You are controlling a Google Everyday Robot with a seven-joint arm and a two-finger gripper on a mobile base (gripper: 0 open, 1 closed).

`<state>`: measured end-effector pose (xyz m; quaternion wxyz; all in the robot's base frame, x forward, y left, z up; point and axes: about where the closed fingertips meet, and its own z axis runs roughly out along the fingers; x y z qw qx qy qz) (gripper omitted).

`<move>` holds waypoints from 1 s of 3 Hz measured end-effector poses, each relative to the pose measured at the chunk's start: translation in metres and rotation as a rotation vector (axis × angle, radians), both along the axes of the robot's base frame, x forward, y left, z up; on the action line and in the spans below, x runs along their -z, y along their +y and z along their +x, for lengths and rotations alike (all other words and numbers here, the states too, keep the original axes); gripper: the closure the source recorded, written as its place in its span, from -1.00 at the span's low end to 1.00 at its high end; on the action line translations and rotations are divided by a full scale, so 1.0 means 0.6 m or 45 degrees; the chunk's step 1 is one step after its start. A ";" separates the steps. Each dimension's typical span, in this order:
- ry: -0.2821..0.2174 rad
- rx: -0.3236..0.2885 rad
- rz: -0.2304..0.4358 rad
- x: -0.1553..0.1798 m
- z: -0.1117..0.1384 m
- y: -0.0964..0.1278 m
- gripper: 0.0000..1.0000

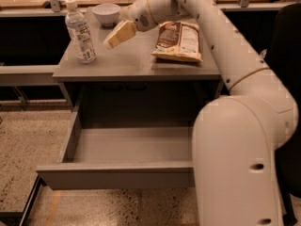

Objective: Place blue plastic bottle into top drawer

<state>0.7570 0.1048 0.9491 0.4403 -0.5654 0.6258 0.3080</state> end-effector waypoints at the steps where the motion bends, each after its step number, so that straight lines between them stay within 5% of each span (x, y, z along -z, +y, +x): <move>1: -0.023 0.014 0.027 -0.011 0.018 -0.001 -1.00; 2: 0.028 0.038 0.059 0.005 0.013 0.007 -1.00; 3: 0.017 0.025 0.153 0.024 0.036 0.067 -1.00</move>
Offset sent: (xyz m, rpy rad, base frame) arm -0.0019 0.0073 -0.0177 0.0865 0.0666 -0.0742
